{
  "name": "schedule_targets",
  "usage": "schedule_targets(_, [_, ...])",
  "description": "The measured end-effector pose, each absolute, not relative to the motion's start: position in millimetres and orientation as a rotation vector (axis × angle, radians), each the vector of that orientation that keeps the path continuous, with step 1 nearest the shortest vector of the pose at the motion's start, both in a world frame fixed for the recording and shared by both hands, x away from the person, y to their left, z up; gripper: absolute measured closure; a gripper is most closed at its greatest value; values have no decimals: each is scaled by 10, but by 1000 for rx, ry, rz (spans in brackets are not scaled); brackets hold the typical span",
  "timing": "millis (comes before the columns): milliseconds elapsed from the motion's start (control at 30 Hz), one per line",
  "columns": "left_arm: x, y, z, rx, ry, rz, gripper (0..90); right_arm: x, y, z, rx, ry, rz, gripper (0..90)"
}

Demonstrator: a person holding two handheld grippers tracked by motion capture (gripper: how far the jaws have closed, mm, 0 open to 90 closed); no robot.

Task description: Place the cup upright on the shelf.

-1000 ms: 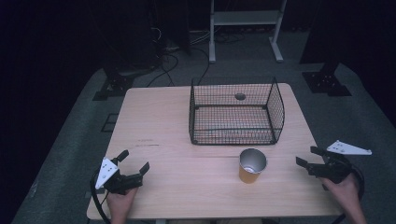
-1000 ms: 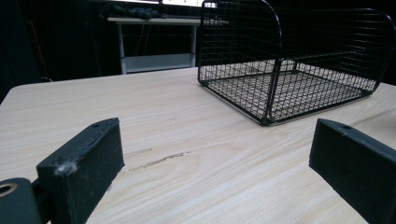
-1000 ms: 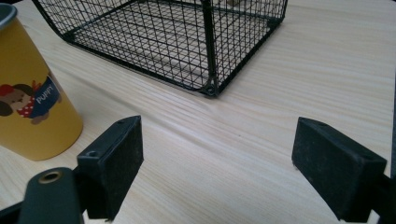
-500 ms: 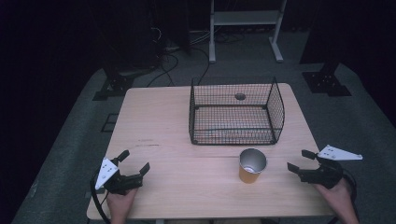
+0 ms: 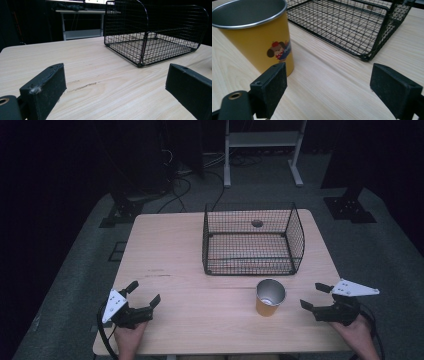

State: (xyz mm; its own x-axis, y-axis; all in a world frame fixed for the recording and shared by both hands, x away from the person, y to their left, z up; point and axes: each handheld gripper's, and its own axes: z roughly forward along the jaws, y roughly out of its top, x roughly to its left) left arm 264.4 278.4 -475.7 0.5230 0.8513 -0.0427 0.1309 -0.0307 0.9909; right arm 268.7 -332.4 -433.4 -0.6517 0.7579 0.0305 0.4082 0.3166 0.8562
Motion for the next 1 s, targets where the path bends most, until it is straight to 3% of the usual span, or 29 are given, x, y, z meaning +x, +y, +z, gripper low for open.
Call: schedule_targets(1000, [2646, 2780, -4755, 1517, 883, 726, 24, 2421, -2698, -4331, 816, 2341, 1271, 96])
